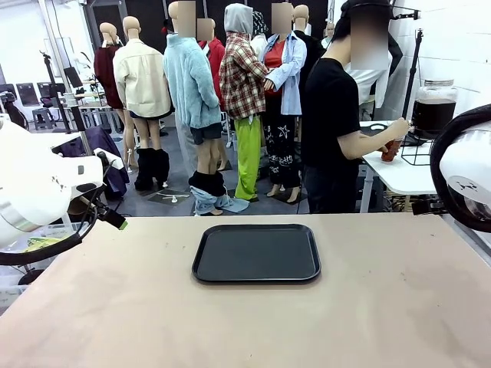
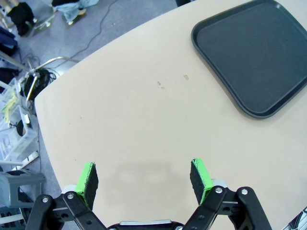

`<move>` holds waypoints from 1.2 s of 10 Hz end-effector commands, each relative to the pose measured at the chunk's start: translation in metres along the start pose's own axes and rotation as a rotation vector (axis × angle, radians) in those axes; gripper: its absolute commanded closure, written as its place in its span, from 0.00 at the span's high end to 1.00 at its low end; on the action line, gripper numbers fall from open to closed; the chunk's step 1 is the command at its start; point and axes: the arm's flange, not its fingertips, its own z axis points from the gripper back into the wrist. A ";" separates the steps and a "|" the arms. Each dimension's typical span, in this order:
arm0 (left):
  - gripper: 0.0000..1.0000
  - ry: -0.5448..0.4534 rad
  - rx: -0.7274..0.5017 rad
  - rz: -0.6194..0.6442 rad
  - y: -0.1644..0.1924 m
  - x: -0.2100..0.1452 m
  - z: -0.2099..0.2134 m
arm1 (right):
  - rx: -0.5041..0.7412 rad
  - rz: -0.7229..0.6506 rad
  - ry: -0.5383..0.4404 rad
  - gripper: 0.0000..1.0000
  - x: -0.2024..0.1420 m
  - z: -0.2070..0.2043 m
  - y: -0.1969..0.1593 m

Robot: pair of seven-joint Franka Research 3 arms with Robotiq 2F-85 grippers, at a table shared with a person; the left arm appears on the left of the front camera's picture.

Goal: Pour the drink into the iced cup.
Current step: Open the gripper to release the iced cup you were holding.

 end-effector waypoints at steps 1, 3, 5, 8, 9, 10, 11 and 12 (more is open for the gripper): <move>1.00 0.017 0.003 -0.003 0.001 0.001 0.003 | -0.007 0.001 0.002 1.00 0.002 0.001 0.001; 1.00 0.017 0.003 -0.003 0.001 0.001 0.003 | -0.007 0.001 0.002 1.00 0.002 0.001 0.001; 1.00 0.017 0.003 -0.003 0.001 0.001 0.003 | -0.007 0.001 0.002 1.00 0.002 0.001 0.001; 1.00 0.017 0.003 -0.003 0.001 0.001 0.003 | -0.007 0.001 0.002 1.00 0.002 0.001 0.001; 1.00 0.017 0.003 -0.003 0.001 0.001 0.003 | -0.007 0.001 0.002 1.00 0.002 0.001 0.001; 1.00 0.017 0.003 -0.003 0.001 0.001 0.003 | -0.007 0.001 0.002 1.00 0.002 0.001 0.001; 1.00 0.017 0.003 -0.003 0.001 0.001 0.003 | -0.007 0.001 0.002 1.00 0.002 0.001 0.001; 1.00 0.017 0.003 -0.003 0.001 0.001 0.003 | -0.007 0.001 0.002 1.00 0.002 0.001 0.001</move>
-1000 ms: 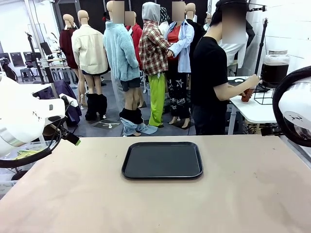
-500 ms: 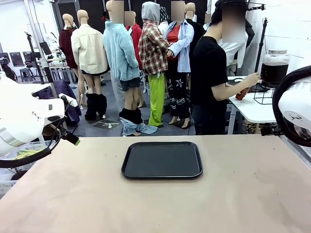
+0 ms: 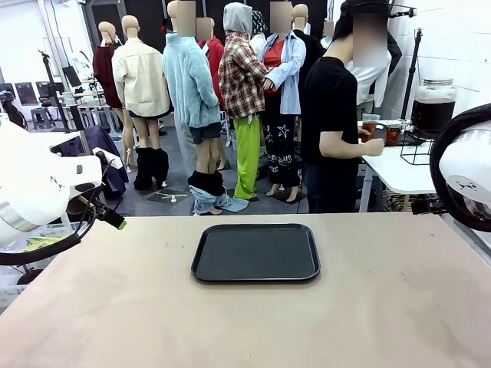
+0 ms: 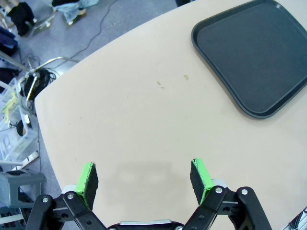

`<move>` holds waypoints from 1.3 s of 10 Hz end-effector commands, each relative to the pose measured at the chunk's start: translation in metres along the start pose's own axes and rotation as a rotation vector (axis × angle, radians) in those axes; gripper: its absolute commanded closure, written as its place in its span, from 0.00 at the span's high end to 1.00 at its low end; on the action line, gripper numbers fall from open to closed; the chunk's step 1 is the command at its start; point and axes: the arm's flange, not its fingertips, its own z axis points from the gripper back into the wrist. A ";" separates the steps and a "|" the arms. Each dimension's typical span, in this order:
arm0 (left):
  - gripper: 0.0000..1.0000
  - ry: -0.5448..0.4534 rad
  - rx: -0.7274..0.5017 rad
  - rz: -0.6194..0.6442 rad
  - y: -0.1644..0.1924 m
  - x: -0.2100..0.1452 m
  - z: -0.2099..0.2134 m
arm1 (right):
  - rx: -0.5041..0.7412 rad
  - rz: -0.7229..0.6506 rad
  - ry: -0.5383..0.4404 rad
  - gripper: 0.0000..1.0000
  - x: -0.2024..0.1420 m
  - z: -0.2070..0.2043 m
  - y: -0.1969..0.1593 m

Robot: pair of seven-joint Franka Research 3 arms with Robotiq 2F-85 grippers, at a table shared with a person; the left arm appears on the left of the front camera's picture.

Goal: Pour the drink into the iced cup.
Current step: Open the gripper to release the iced cup you were holding.

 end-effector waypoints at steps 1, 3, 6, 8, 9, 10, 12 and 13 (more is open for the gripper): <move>1.00 0.017 0.003 -0.003 0.001 0.001 0.003 | -0.007 0.001 0.002 1.00 0.002 0.001 0.001; 1.00 0.017 0.003 -0.003 0.001 0.001 0.003 | -0.007 0.001 0.002 1.00 0.002 0.001 0.001; 1.00 0.017 0.003 -0.003 0.001 0.001 0.003 | -0.007 0.001 0.002 1.00 0.002 0.001 0.001; 1.00 0.017 0.003 -0.003 0.001 0.001 0.003 | -0.007 0.001 0.002 1.00 0.002 0.001 0.001; 1.00 0.017 0.003 -0.003 0.001 0.001 0.003 | -0.007 0.001 0.002 1.00 0.002 0.001 0.001; 1.00 0.017 0.003 -0.003 0.001 0.001 0.003 | -0.007 0.001 0.002 1.00 0.002 0.001 0.001; 1.00 0.017 0.003 -0.003 0.001 0.001 0.003 | -0.007 0.001 0.002 1.00 0.002 0.001 0.001; 1.00 0.017 0.003 -0.003 0.001 0.001 0.003 | -0.007 0.001 0.002 1.00 0.002 0.001 0.001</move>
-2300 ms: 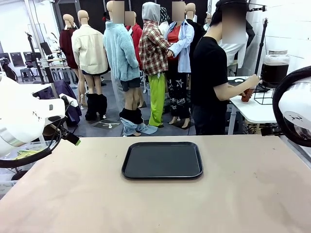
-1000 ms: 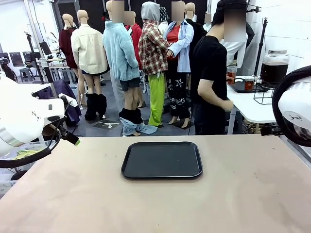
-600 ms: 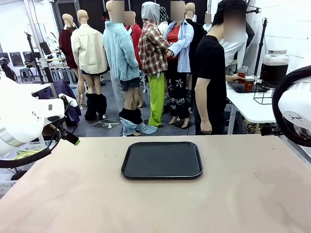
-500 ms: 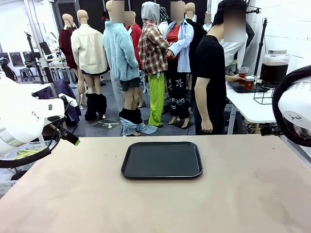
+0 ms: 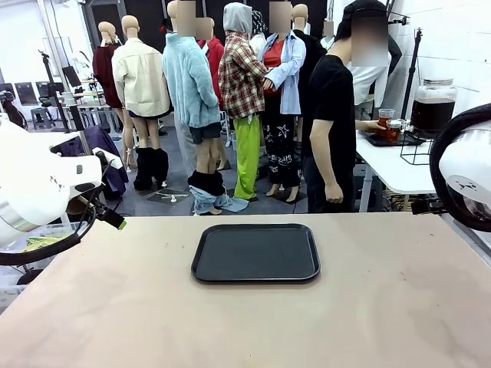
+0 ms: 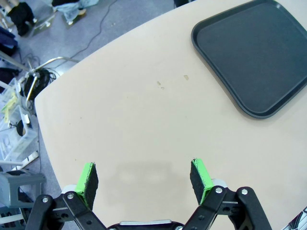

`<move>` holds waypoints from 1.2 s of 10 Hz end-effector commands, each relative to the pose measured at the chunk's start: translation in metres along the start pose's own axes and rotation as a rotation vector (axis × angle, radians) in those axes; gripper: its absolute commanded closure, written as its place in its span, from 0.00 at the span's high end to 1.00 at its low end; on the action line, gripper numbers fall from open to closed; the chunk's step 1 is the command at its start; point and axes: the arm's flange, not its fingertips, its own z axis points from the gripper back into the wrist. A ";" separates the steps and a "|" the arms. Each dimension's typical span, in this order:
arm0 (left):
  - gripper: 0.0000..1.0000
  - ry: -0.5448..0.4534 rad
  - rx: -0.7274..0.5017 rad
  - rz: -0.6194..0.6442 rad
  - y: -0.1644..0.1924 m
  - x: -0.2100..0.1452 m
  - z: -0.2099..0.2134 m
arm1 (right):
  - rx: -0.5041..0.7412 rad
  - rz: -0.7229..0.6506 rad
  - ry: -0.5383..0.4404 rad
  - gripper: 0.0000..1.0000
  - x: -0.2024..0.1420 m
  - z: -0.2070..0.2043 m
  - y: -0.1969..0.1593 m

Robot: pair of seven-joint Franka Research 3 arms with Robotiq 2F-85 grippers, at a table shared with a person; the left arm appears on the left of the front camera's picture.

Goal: Pour the drink into the iced cup.
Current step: Open the gripper to release the iced cup you were holding.

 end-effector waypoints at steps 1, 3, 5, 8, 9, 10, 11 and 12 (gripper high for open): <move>1.00 0.017 0.003 -0.003 0.001 0.001 0.003 | -0.007 0.001 0.002 1.00 0.002 0.001 0.001; 1.00 0.017 0.003 -0.003 0.001 0.001 0.003 | -0.007 0.001 0.002 1.00 0.002 0.001 0.001; 1.00 0.017 0.003 -0.003 0.001 0.001 0.003 | -0.007 0.001 0.002 1.00 0.002 0.001 0.001; 1.00 0.017 0.003 -0.003 0.001 0.001 0.003 | -0.007 0.001 0.002 1.00 0.002 0.001 0.001; 1.00 0.017 0.003 -0.003 0.001 0.001 0.003 | -0.007 0.001 0.002 1.00 0.002 0.001 0.001; 1.00 0.017 0.003 -0.003 0.001 0.001 0.003 | -0.007 0.001 0.002 1.00 0.002 0.001 0.001; 1.00 0.017 0.003 -0.003 0.001 0.001 0.003 | -0.007 0.001 0.002 1.00 0.002 0.001 0.001; 1.00 0.017 0.003 -0.003 0.001 0.001 0.003 | -0.007 0.001 0.002 1.00 0.002 0.001 0.001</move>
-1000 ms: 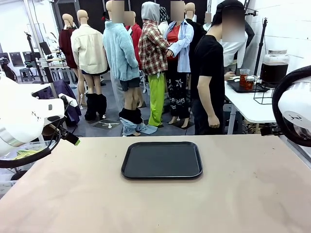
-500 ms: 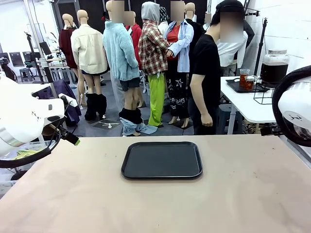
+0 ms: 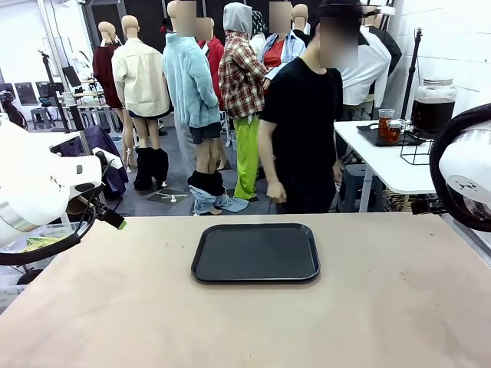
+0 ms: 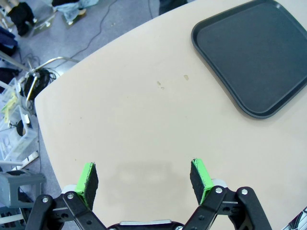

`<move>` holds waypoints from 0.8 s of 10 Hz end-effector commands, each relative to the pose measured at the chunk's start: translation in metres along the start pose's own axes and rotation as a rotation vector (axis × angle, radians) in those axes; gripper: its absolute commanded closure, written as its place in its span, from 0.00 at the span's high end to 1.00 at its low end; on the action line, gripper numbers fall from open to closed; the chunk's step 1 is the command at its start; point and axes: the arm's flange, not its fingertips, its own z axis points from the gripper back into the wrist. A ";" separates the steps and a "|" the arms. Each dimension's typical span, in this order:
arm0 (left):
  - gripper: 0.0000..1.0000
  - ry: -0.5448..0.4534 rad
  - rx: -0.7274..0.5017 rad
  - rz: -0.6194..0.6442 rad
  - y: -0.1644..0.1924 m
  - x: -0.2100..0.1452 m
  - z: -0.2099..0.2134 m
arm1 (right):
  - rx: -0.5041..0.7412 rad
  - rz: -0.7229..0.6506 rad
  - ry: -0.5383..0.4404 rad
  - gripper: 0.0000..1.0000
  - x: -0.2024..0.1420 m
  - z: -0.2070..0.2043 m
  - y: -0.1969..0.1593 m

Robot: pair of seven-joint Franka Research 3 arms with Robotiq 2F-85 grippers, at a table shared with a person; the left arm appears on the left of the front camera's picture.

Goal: Pour the drink into the iced cup.
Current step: Open the gripper to release the iced cup you were holding.

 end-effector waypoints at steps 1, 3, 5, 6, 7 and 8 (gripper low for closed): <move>1.00 0.017 0.003 -0.003 0.001 0.001 0.003 | -0.007 0.001 0.002 1.00 0.002 0.001 0.001; 1.00 0.017 0.003 -0.003 0.001 0.001 0.003 | -0.007 0.001 0.002 1.00 0.002 0.001 0.001; 1.00 0.017 0.003 -0.003 0.001 0.001 0.003 | -0.007 0.001 0.002 1.00 0.002 0.001 0.001; 1.00 0.017 0.003 -0.003 0.001 0.001 0.003 | -0.007 0.001 0.002 1.00 0.002 0.001 0.001; 1.00 0.017 0.003 -0.003 0.001 0.001 0.003 | -0.007 0.001 0.002 1.00 0.002 0.001 0.001; 1.00 0.017 0.003 -0.003 0.001 0.001 0.003 | -0.007 0.001 0.002 1.00 0.002 0.001 0.001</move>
